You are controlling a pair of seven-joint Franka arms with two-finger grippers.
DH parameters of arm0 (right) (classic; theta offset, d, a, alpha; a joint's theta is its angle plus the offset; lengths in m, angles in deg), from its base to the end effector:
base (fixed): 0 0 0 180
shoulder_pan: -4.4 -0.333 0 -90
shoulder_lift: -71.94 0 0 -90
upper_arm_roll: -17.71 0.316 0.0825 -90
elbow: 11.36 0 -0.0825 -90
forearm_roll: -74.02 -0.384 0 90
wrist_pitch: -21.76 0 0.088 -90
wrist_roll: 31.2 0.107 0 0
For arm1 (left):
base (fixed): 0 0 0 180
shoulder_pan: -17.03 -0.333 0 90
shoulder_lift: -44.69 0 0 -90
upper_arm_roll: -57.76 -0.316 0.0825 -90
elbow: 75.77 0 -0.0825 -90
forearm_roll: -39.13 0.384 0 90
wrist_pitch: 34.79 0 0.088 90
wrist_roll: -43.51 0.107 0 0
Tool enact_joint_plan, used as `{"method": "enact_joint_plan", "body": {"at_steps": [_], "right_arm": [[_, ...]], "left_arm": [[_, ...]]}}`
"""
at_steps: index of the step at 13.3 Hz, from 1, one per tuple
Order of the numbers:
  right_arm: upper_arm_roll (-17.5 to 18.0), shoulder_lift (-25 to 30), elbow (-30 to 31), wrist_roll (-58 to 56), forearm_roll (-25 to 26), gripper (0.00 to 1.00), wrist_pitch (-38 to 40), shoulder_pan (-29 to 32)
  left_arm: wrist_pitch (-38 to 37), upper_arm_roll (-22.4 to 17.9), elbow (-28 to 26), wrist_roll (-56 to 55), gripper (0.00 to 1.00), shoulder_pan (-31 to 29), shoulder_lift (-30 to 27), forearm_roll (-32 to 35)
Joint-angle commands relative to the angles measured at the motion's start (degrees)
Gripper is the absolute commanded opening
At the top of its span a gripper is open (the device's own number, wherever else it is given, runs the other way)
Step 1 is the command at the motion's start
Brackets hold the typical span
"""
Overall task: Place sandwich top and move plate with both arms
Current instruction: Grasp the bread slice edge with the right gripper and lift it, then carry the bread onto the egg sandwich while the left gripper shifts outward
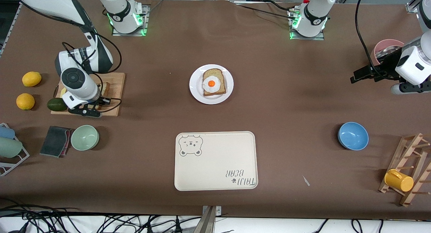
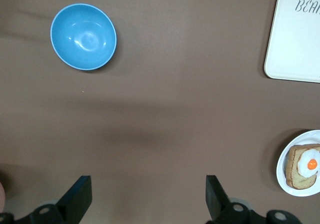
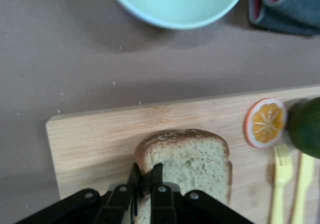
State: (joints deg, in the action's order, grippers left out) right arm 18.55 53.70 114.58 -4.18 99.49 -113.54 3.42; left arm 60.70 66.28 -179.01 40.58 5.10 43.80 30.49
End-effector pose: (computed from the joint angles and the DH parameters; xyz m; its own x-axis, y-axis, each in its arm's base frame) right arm 0.5402 0.0118 0.2256 0.9925 -0.1068 -0.0598 -0.0834 -0.9476 0.3084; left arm 0.5451 0.0173 0.5329 0.9840 0.1240 -0.1279 0.1414 -0.9803 0.1381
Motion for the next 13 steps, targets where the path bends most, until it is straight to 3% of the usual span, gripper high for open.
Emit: {"method": "enact_joint_plan", "body": {"at_steps": [1, 4, 6, 9, 13], "right_arm": [[4.50, 0.58, -6.64, 0.84, -3.38, 0.00, 10.01, 0.18], [10.04, 0.14, -14.82, 1.54, -10.23, 0.00, 21.53, -0.08], [11.29, -0.04, -18.17, 1.63, -14.29, 0.00, 25.85, -1.74], [12.17, -0.91, -21.95, 11.09, -18.70, 0.00, 26.75, -10.24], [12.08, -6.88, -31.26, 17.87, -24.39, 0.00, 27.79, -21.94]], "left_arm": [[0.74, 0.36, -0.83, 3.97, 1.00, -3.44, -0.26, -4.87], [0.22, 0.36, -0.74, 6.70, 1.00, -5.38, 0.62, -7.60], [-0.14, 0.36, -0.82, 7.67, 1.00, -6.87, 1.32, -9.54], [-0.57, 0.36, -0.82, 7.94, 1.00, -8.11, 2.38, -13.32], [-3.73, 0.36, -0.74, 12.41, 1.00, -10.13, 5.63, -19.56]]}}
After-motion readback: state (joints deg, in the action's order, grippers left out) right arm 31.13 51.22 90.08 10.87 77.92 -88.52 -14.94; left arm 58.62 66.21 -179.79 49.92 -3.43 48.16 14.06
